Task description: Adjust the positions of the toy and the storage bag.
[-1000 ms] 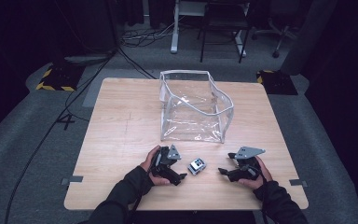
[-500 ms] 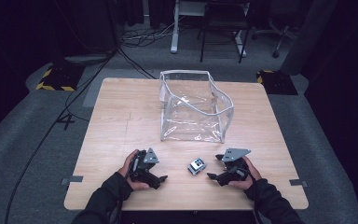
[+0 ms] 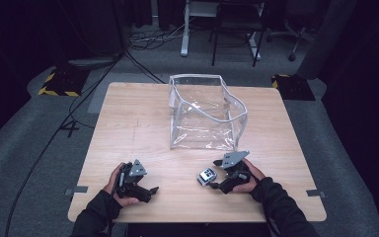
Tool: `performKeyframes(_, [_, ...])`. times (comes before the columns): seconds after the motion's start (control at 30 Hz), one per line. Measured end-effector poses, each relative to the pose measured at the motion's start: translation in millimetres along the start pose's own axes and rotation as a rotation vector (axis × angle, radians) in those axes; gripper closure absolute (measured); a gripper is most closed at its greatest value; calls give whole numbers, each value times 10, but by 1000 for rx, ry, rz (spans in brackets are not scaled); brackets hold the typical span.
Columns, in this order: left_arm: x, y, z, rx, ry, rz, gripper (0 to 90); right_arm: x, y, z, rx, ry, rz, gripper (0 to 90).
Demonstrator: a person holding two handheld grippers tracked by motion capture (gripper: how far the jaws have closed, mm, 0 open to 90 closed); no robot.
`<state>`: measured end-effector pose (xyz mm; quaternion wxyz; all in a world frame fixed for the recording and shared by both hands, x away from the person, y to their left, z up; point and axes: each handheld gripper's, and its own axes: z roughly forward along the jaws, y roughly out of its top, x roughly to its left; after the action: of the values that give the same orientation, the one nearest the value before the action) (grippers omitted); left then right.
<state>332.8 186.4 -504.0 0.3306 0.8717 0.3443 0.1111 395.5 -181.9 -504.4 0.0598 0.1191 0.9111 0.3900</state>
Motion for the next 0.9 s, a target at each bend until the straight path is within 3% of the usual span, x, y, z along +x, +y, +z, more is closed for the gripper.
performKeyframes(0.2, [15,10,3,1,6,13,5,-9,70,70,10,31,-23,94])
performKeyframes(0.53, [8,10,6,5,3,-2,5,-21,109,111,20,57,-57,73])
performKeyframes(0.57, [9,11,7,4,2,0,5,-41,109,123,-1,65,-90,89])
performKeyframes(0.6, [7,11,5,5,5,-4,5,-39,109,120,-2,69,-91,116])
performKeyframes(0.63, [14,14,9,1,7,4,5,-7,105,93,12,77,-53,171])
performKeyframes(0.8, [11,14,11,3,1,-1,4,18,97,90,-35,99,-70,324])
performKeyframes(0.9, [11,14,11,3,1,-1,5,14,79,68,-41,88,-70,337])
